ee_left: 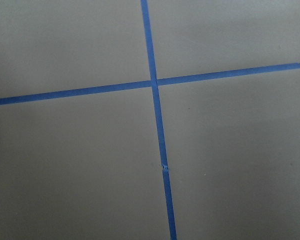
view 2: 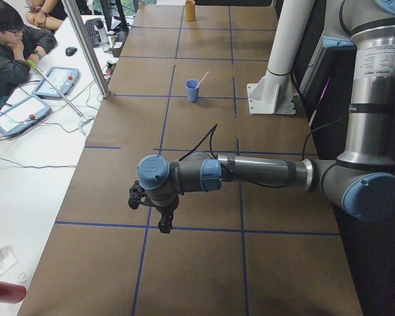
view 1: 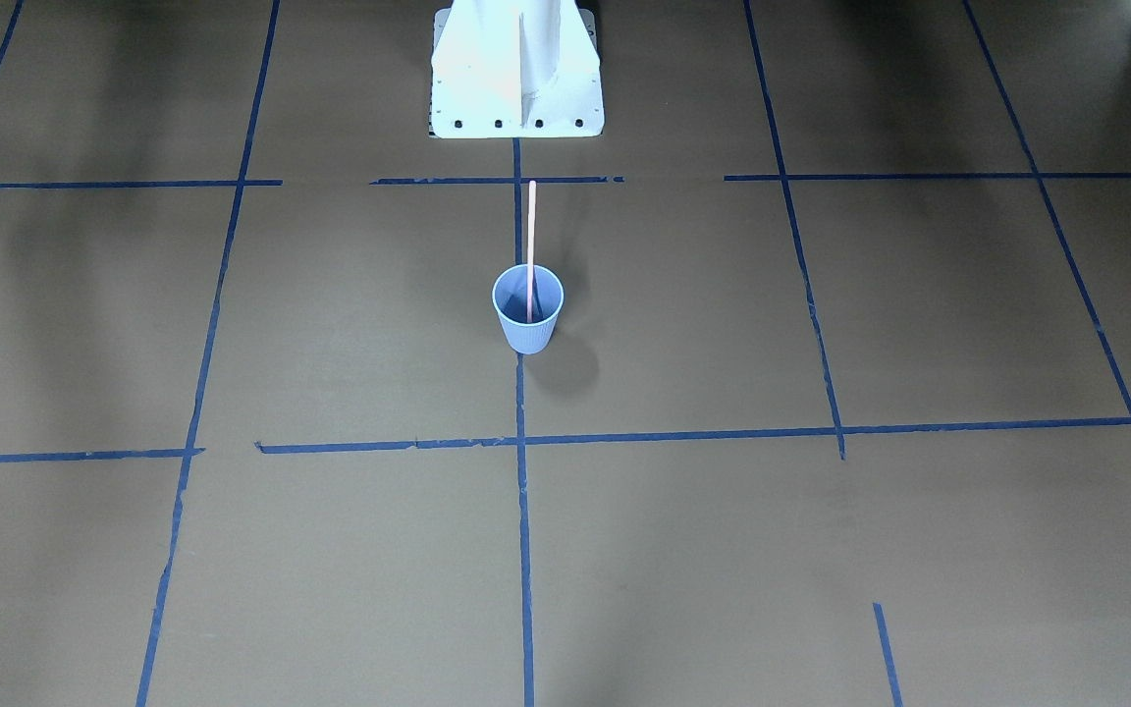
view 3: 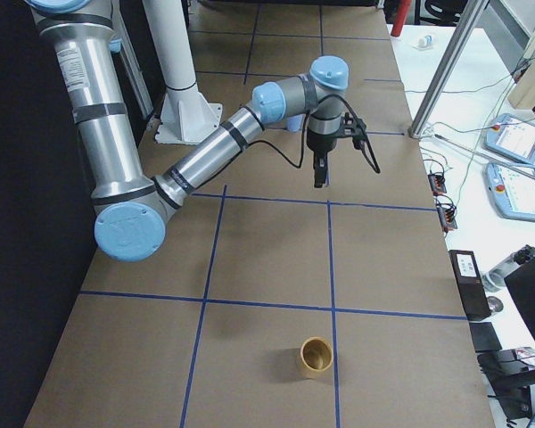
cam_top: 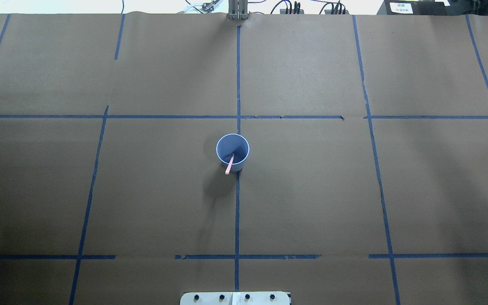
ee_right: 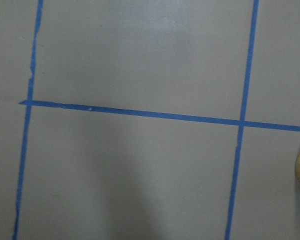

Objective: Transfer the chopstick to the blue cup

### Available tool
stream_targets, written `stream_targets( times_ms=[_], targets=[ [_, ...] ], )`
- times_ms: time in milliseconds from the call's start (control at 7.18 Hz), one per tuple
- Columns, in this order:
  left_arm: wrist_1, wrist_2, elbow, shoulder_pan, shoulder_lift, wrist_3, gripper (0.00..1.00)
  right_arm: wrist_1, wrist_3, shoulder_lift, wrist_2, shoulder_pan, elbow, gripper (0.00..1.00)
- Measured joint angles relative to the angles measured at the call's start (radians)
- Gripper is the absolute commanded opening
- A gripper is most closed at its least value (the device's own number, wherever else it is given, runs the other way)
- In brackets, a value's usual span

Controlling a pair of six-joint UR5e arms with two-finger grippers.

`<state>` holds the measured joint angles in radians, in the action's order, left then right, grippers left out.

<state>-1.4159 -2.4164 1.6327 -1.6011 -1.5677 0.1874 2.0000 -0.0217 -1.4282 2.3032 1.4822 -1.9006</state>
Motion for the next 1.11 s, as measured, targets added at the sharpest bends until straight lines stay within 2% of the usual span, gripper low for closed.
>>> stream_targets(
  times_ms=[278, 557, 835, 1114],
  targets=[
    [0.000, 0.000, 0.001, 0.000, 0.009, -0.005, 1.00, -0.034, -0.277, -0.054, 0.038, 0.129, 0.176, 1.00],
    [0.000, 0.000, 0.002, 0.000, 0.011, -0.005, 1.00, -0.245, -0.365, -0.117, 0.103, 0.218, 0.345, 1.00],
    [0.000, 0.001, 0.001, 0.000, 0.020, -0.004, 1.00, -0.345, -0.355, -0.183, 0.095, 0.254, 0.384, 1.00],
    [-0.007, 0.002, -0.001, 0.000, 0.039, -0.001, 1.00, -0.364, -0.198, -0.207, 0.086, 0.254, 0.355, 1.00]
  ],
)
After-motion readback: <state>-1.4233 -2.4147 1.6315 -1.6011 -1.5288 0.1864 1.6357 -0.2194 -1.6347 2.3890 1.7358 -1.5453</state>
